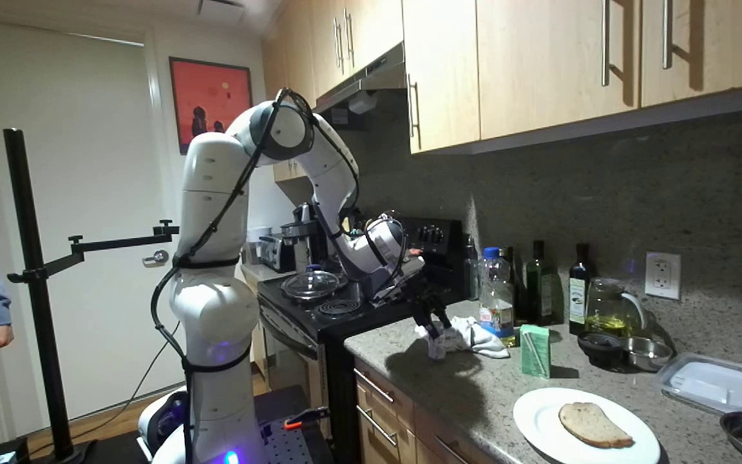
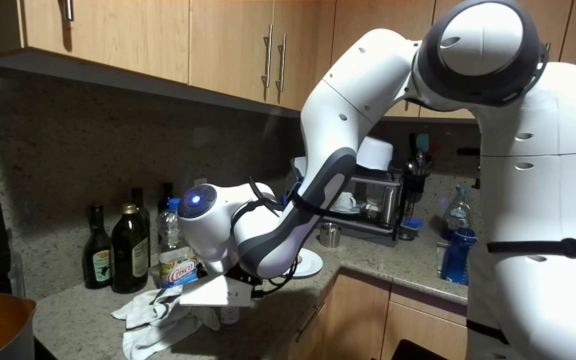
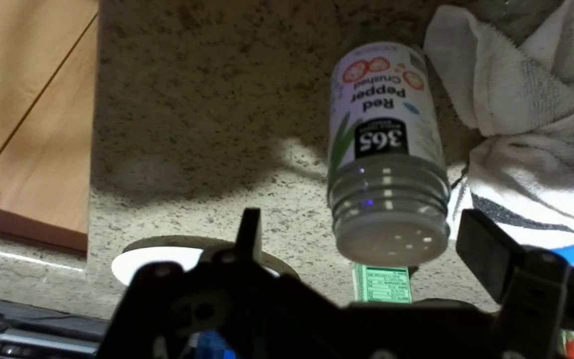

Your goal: Pour contents from the bottle onto the bread

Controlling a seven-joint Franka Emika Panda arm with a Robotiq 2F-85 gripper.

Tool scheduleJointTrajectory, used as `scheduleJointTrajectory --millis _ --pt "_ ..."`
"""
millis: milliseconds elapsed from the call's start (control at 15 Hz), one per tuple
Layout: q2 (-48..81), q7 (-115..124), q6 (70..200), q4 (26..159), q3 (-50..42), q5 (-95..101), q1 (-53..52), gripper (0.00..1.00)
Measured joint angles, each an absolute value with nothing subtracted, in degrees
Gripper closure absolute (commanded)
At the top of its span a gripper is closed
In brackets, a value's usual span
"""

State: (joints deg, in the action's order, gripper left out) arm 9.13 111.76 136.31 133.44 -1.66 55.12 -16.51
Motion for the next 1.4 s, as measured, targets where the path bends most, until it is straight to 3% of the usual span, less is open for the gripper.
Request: scheduleJointTrajectory --millis 1400 --pt "15.6 116.5 128.1 128.5 5.3 56.9 -14.8 0.00"
